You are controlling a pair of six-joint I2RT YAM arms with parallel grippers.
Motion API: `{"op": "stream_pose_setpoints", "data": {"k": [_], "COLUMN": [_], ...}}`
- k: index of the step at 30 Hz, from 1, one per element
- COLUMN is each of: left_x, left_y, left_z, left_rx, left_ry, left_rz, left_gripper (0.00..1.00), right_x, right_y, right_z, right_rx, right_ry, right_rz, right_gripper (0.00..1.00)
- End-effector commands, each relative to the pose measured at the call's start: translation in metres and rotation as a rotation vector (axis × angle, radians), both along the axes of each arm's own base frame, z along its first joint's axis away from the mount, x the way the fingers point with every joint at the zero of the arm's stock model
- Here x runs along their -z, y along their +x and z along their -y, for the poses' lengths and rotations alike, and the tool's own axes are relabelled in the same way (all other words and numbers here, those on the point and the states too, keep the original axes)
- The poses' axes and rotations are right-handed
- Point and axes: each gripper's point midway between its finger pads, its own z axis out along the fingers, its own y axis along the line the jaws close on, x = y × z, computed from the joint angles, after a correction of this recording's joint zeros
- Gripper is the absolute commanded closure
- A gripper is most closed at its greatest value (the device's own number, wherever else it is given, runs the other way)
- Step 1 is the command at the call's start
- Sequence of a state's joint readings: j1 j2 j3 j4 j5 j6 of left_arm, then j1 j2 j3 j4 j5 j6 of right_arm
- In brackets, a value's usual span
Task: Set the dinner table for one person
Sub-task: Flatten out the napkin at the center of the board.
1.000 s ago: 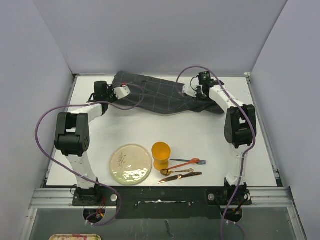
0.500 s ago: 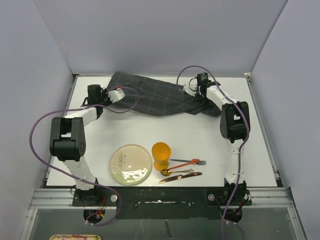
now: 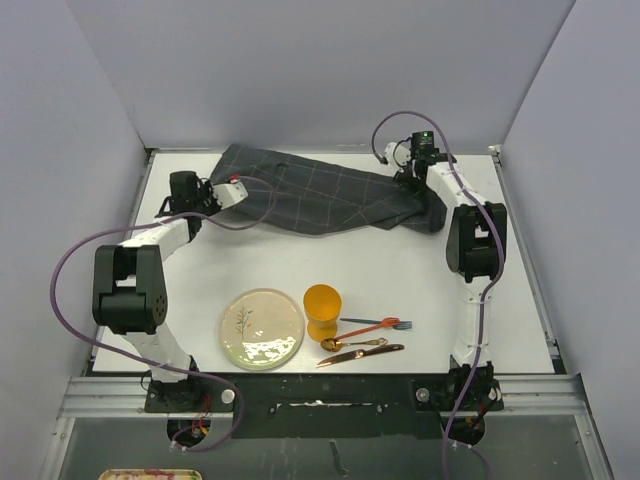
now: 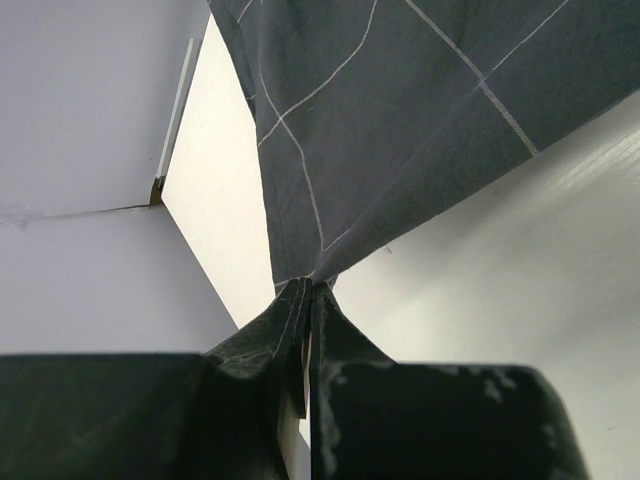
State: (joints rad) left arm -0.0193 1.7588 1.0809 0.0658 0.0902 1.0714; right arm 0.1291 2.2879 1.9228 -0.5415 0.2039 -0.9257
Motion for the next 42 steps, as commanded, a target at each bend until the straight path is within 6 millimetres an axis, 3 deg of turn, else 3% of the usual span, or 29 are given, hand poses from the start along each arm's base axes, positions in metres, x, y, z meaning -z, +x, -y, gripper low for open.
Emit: {"op": "stream_pose_setpoints", "data": {"k": [1, 6, 10, 22, 31, 42], "left_x": [-0.031, -0.032, -0.03, -0.022, -0.019, -0.015], "left_y": [-0.001, -0.001, 0.0, 0.0, -0.002, 0.001], "left_z": [-0.005, -0.004, -0.004, -0.005, -0.005, -0.001], "left_rx": [0.011, 0.012, 0.014, 0.011, 0.009, 0.013], "left_ry": [0.006, 0.006, 0.008, 0.007, 0.009, 0.009], "left_rz": [0.06, 0.049, 0.045, 0.026, 0.019, 0.009], "left_gripper": [1.0, 1.0, 1.0, 1.0, 1.0, 1.0], "right_x": [-0.007, 0.007, 0.002, 0.016, 0.025, 0.007], "right_y": [0.006, -0.006, -0.005, -0.006, 0.001, 0.006], "right_z": [-0.006, -0.024, -0.028, -0.024, -0.01, -0.003], "right_rx": [0.084, 0.147, 0.185, 0.228, 0.247, 0.241], "right_ry": [0.186, 0.407, 0.514, 0.58, 0.559, 0.55], "right_rz": [0.002, -0.107, -0.119, -0.149, -0.128, -0.077], "right_gripper": [0.44, 0.47, 0.48, 0.52, 0.54, 0.55]}}
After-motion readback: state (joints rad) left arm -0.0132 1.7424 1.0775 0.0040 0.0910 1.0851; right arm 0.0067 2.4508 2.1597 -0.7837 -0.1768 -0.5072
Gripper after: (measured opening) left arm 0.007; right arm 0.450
